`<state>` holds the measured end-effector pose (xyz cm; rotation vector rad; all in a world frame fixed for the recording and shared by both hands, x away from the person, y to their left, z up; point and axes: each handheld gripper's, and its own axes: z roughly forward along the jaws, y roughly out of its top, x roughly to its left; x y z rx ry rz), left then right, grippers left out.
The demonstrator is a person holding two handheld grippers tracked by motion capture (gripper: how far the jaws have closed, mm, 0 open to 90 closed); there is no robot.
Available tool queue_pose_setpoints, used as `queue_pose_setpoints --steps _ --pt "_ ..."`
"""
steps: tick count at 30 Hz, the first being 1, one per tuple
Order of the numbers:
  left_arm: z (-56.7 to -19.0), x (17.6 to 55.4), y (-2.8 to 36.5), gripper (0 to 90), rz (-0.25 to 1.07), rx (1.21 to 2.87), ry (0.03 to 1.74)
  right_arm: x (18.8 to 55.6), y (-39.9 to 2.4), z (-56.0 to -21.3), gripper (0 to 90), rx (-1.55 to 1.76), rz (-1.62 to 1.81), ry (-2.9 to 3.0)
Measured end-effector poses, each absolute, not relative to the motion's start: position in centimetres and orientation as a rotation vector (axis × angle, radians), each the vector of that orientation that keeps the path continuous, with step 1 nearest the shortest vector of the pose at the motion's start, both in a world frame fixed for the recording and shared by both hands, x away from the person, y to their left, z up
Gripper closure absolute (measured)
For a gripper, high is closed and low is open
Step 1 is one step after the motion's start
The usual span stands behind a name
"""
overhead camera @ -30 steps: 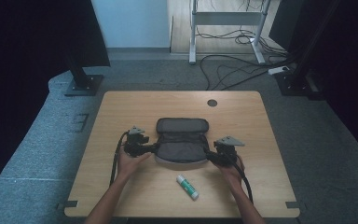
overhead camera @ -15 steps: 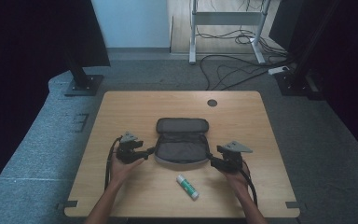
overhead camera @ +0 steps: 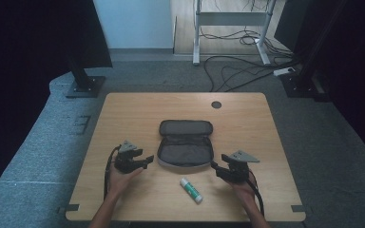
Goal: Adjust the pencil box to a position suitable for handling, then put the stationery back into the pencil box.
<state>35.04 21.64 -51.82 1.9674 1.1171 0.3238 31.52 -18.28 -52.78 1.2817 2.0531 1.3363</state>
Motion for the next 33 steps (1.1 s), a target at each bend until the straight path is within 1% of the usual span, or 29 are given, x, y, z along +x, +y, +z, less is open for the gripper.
queue_pose_setpoints --steps 3,20,33 --pt "-51.9 34.9 21.7 36.0 0.323 1.995 1.117 31.3 -18.3 -52.9 41.0 1.279 1.336 2.063" --pt "-52.3 34.1 22.6 37.3 0.319 1.979 1.138 29.5 -18.0 -53.3 41.5 1.239 1.319 2.102" --pt "-52.4 33.9 23.0 37.3 0.325 1.975 1.146 28.1 -16.3 -52.9 42.1 1.159 1.331 2.156"
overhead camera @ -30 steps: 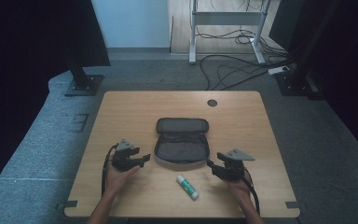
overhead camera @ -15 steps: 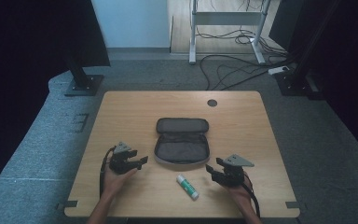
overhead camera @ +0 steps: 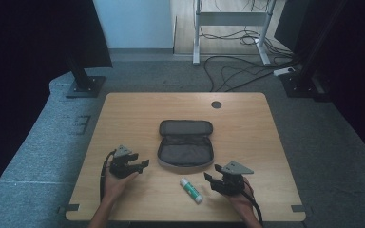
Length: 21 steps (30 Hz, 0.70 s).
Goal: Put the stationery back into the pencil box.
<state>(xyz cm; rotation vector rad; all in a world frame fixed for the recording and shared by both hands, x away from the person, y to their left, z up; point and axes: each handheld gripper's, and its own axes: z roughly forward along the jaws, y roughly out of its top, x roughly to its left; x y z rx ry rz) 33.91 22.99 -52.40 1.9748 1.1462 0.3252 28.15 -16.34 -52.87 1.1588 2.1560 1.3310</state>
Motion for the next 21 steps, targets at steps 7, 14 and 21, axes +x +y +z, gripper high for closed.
queue_pose_setpoints --steps 7,14,21 --pt "-52.6 33.9 23.0 37.3 0.323 1.976 1.149 27.5 -15.1 -53.0 43.3 1.12 1.329 2.202" --pt "-52.7 33.9 23.1 37.4 0.318 1.981 1.153 27.1 -13.7 -53.4 44.7 1.09 1.316 2.247" --pt "-52.8 33.9 23.0 37.4 0.313 1.986 1.154 26.8 -12.6 -53.8 46.1 1.069 1.311 2.284"
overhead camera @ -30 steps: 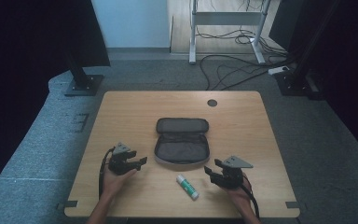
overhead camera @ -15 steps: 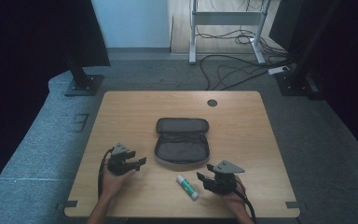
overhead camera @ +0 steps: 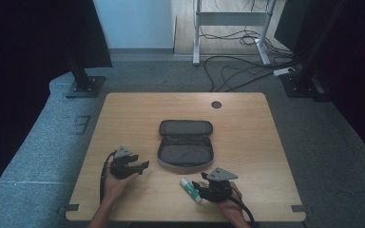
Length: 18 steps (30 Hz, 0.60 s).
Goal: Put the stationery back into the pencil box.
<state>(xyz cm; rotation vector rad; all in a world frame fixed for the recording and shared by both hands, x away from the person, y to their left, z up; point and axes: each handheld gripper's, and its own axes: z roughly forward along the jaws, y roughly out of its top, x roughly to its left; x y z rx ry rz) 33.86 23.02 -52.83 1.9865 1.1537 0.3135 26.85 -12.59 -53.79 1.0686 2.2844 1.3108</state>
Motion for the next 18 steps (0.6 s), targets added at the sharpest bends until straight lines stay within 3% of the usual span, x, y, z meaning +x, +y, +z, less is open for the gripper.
queue_pose_setpoints --steps 18 --pt "-53.0 33.9 23.0 37.4 0.317 1.992 1.159 26.2 -11.0 -54.0 47.1 1.032 1.299 2.323"
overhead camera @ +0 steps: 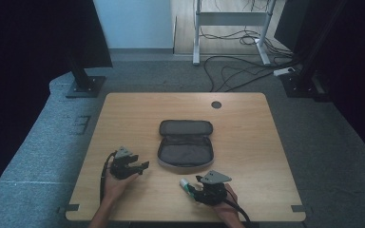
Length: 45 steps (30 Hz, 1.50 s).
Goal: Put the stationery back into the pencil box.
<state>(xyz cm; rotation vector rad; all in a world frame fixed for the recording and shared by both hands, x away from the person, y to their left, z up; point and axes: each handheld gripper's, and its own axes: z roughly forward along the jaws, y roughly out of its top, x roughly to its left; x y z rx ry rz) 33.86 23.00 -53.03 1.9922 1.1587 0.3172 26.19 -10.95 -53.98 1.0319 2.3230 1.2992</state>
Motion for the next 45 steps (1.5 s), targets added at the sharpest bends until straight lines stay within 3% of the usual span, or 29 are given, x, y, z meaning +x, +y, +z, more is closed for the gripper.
queue_pose_setpoints --steps 8,15,25,45 --pt "-53.1 33.9 23.1 37.4 0.317 1.994 1.16 26.0 -10.4 -54.4 48.6 1.024 1.267 2.353" --pt "-53.2 33.9 23.2 37.4 0.318 1.997 1.164 26.0 -10.0 -55.0 63.6 1.028 1.209 2.381" --pt "-53.2 33.9 23.3 37.4 0.319 1.991 1.165 26.0 -10.2 -54.8 64.7 1.029 1.202 2.389" --pt "-53.2 33.9 23.5 37.4 0.308 1.983 1.173 28.1 -11.8 -50.9 64.7 1.01 1.375 2.299"
